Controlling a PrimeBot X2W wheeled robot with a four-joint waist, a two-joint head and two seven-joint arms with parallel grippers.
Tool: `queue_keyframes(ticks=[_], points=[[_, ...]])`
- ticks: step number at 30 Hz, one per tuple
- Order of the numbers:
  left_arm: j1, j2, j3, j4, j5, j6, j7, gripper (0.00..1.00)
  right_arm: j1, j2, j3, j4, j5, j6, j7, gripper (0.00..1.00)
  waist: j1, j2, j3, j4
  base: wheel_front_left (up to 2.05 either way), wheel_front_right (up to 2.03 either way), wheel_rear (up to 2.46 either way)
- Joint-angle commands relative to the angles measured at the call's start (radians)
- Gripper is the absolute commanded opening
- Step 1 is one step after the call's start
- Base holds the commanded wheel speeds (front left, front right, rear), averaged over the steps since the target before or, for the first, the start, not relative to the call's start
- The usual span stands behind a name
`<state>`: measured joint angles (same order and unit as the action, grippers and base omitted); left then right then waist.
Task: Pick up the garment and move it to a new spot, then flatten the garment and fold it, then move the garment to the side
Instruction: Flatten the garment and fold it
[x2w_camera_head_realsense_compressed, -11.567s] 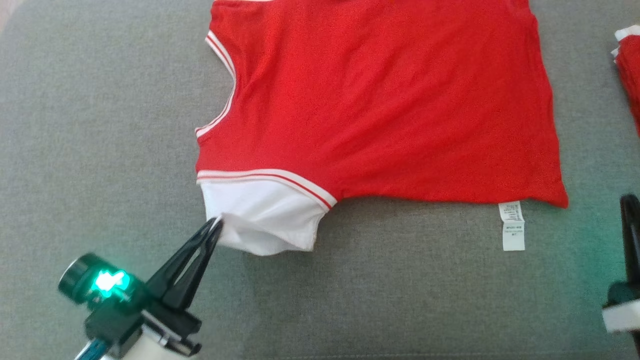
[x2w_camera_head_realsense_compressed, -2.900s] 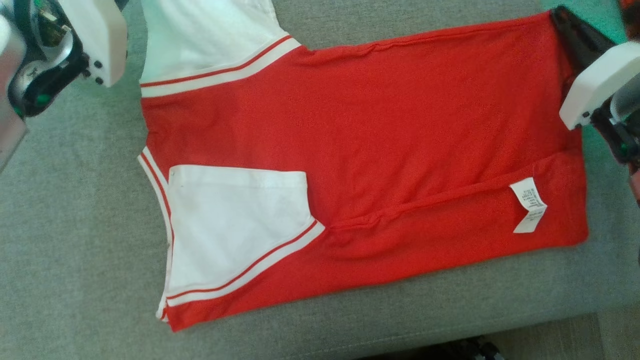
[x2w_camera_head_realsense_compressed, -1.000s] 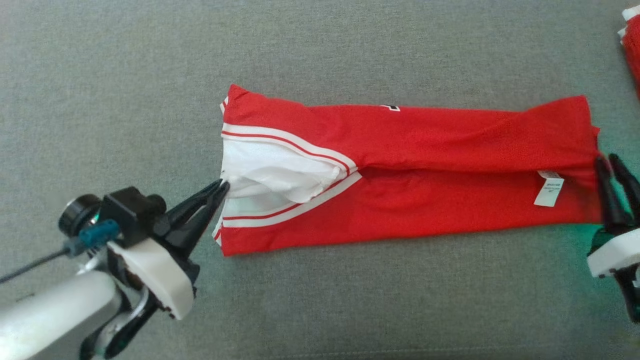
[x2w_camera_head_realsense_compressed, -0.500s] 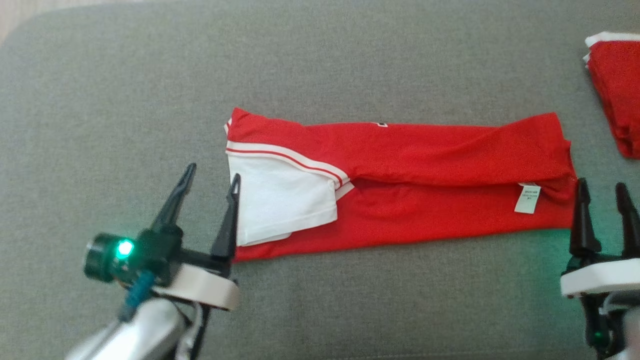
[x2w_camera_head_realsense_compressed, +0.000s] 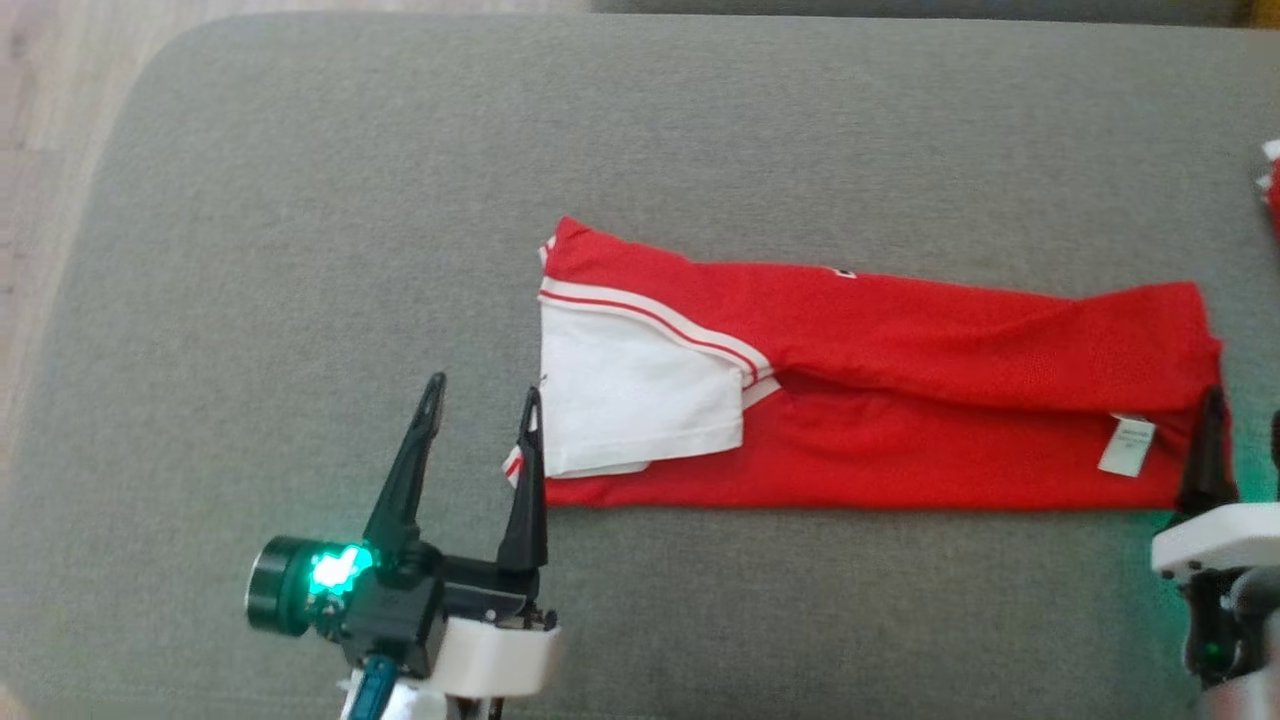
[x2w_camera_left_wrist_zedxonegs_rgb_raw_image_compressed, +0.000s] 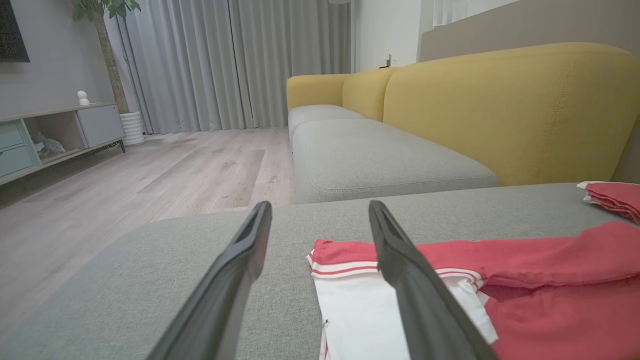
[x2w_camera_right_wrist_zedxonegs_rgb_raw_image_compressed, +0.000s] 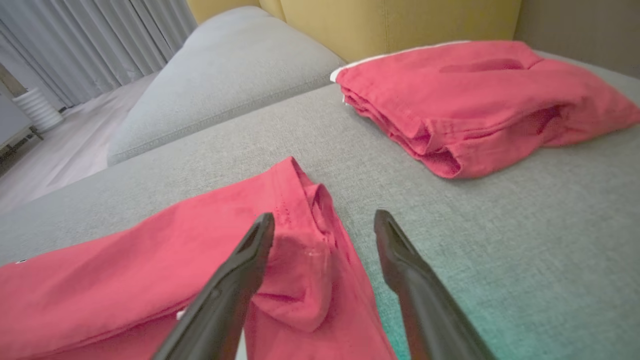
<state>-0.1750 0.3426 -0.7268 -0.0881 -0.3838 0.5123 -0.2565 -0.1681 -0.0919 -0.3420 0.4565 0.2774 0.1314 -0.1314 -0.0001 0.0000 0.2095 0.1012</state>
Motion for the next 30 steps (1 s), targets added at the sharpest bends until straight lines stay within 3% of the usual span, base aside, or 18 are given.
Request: queue_keyframes(ticks=[1,8,9,12,19,26,30], points=[[-0.015,-0.001,0.05,-0.022,0.019,-0.012,-0.005,1.0,-0.028,-0.008,0.005,-0.012,-0.014,-0.001,0.007,1.0,0.0001,0.0,0.006,0.014,0.0,0.0,0.0],[0.016,-0.067,0.114,0.0,0.098,-0.093,-0.005,1.0,-0.076,-0.001,-0.071,0.081,-0.078,-0.001,0.111,1.0,0.0001,0.0,0.021,0.037,0.0,0.0,0.0],[0.021,-0.074,0.124,0.001,0.106,-0.102,-0.005,1.0,-0.079,0.003,-0.065,0.085,-0.074,-0.001,0.13,0.83,0.0001,0.0,0.022,0.037,0.0,0.0,0.0],[0.034,-0.093,0.155,0.006,0.127,-0.127,-0.005,1.0,-0.081,0.01,-0.043,0.085,-0.062,-0.001,0.174,0.0,0.0001,0.0,0.022,0.033,0.0,0.0,0.0],[0.055,-0.127,0.22,0.01,0.172,-0.173,-0.005,1.0,-0.075,-0.022,-0.043,0.031,-0.041,-0.001,0.17,0.0,0.0001,0.0,0.005,0.011,0.0,0.0,0.0],[0.089,-0.151,0.271,0.015,0.206,-0.217,-0.005,1.0,-0.057,-0.162,-0.151,-0.056,-0.022,-0.001,0.195,0.0,0.0001,0.0,-0.017,-0.017,0.0,0.0,0.0],[0.104,-0.16,0.293,0.02,0.218,-0.235,-0.005,1.0,-0.067,-0.141,-0.091,-0.209,0.05,-0.001,0.246,0.0,0.0001,0.0,-0.032,-0.031,0.0,0.0,0.0]])
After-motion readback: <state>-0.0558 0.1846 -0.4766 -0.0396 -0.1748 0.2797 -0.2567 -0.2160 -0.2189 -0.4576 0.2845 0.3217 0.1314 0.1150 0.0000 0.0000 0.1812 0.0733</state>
